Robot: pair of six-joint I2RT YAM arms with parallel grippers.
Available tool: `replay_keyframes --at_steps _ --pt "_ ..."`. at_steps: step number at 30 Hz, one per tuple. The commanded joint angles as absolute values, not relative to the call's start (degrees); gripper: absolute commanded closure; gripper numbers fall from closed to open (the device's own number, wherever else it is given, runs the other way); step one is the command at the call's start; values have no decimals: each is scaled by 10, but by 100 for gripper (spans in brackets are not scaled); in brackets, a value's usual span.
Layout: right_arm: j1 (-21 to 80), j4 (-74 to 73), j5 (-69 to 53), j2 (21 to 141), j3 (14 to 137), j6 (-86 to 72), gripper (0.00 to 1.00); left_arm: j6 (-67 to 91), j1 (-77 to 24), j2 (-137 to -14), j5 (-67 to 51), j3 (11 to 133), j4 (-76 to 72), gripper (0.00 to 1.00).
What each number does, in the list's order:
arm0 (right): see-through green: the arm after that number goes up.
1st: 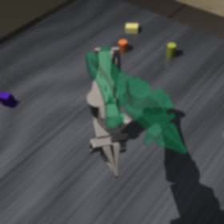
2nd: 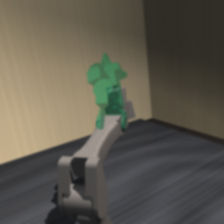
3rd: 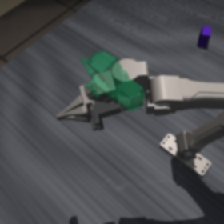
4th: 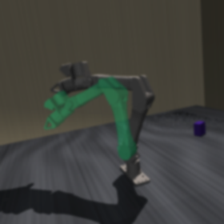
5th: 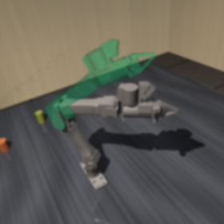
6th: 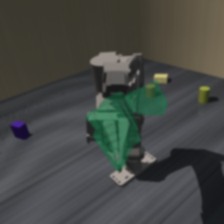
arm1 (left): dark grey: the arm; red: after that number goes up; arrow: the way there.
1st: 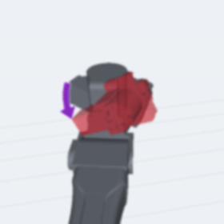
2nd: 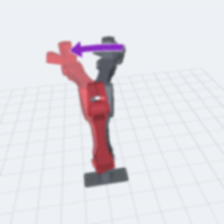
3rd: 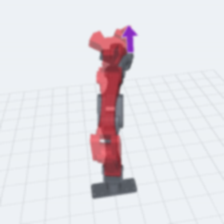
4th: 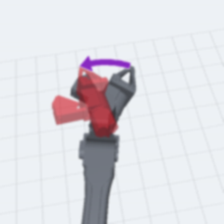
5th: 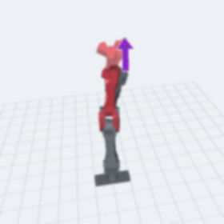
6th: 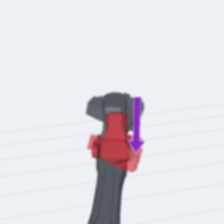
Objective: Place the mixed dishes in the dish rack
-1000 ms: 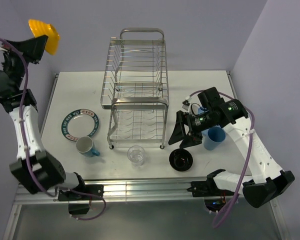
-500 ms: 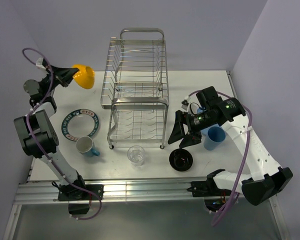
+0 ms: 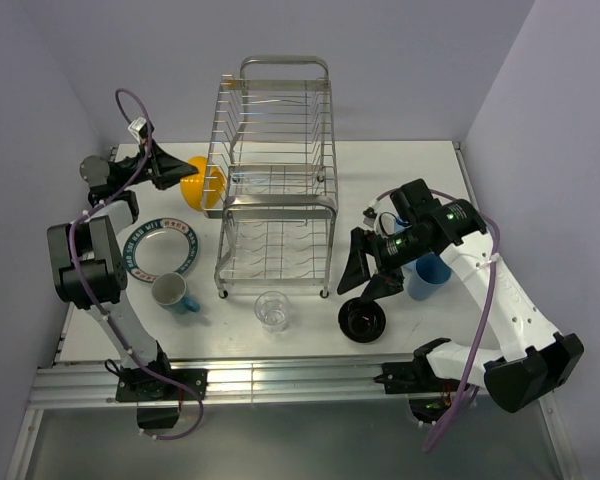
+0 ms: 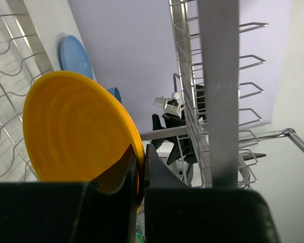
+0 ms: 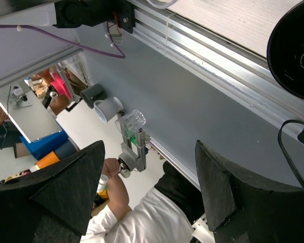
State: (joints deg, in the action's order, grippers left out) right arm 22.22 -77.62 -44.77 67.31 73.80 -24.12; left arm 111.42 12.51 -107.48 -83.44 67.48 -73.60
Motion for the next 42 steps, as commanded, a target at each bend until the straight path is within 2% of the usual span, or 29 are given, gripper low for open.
replay_keyframes --at_steps 1,6,23,34,42 --pt "219 -831 -445 655 735 -236 21 1090 107 -1087 -860 679 -1068 100" --pt "219 -831 -444 655 738 -243 21 1085 50 -1123 -877 687 -1069 100" --pt "219 -830 -443 630 720 -253 21 1052 -17 -1161 -933 639 -1050 100" --pt "219 -830 -450 621 709 -245 21 908 -28 -1149 -956 599 -877 100" --pt "219 -830 -454 614 700 -245 21 1012 -40 -1206 -961 630 -987 100"
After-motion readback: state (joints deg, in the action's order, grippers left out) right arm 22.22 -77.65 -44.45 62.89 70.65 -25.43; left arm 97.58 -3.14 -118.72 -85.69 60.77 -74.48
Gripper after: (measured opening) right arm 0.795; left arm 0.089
